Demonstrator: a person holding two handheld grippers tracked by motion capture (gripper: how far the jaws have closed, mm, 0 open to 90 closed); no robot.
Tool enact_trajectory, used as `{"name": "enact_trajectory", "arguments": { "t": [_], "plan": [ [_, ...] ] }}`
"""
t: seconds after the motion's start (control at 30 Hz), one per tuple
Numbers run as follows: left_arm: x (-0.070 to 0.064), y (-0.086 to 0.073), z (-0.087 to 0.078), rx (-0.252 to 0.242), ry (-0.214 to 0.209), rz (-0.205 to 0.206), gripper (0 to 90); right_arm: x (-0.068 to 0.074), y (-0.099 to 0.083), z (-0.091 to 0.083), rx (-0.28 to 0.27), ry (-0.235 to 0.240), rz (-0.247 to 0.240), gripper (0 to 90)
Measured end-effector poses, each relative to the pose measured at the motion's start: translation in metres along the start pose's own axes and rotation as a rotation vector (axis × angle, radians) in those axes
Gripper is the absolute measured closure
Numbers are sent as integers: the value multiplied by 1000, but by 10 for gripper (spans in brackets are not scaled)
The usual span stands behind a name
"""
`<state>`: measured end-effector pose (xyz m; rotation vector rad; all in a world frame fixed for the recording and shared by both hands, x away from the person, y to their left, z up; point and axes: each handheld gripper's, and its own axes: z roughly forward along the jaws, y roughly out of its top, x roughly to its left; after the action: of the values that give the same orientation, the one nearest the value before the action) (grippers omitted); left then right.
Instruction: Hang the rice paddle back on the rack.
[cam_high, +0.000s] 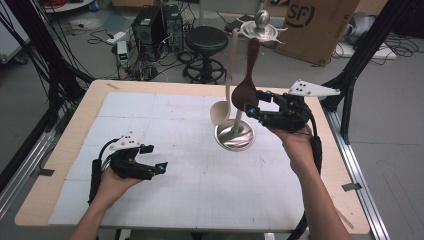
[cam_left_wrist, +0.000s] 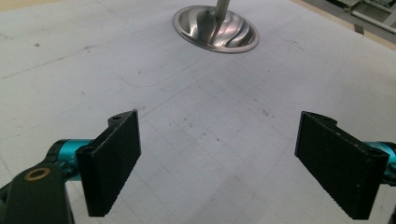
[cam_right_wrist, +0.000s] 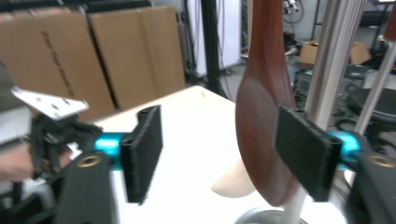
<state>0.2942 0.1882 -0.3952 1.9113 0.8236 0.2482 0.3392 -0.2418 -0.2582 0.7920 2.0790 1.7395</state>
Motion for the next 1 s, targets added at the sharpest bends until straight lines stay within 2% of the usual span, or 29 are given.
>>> {"name": "enact_trajectory", "arguments": {
  "t": [0.13,0.2,0.33,0.4,0.5,0.7,0.83,1.0],
  "plan": [
    [0,-1,0,2,-3,-7,147,4,-8,-1,13,-16,-26,232],
    [1,0,0,1,-3,-2,145,5,-13,-2,14,-24,-25,198],
    [0,0,-1,4,-2,0,141,6,-24,-3,28,-18,-26,151],
    [0,-1,-1,4,-1,-2,141,7,-30,-3,31,7,-27,141],
    [1,-1,-2,5,4,-6,137,10,-38,-1,49,8,-28,107],
    [2,-3,-3,8,7,-13,124,14,-55,5,87,20,-26,105],
    [3,-3,-3,11,10,-18,112,14,-67,8,96,27,-8,99],
    [3,-4,-4,17,16,-16,105,17,-81,12,136,27,-14,89]
  ]
}}
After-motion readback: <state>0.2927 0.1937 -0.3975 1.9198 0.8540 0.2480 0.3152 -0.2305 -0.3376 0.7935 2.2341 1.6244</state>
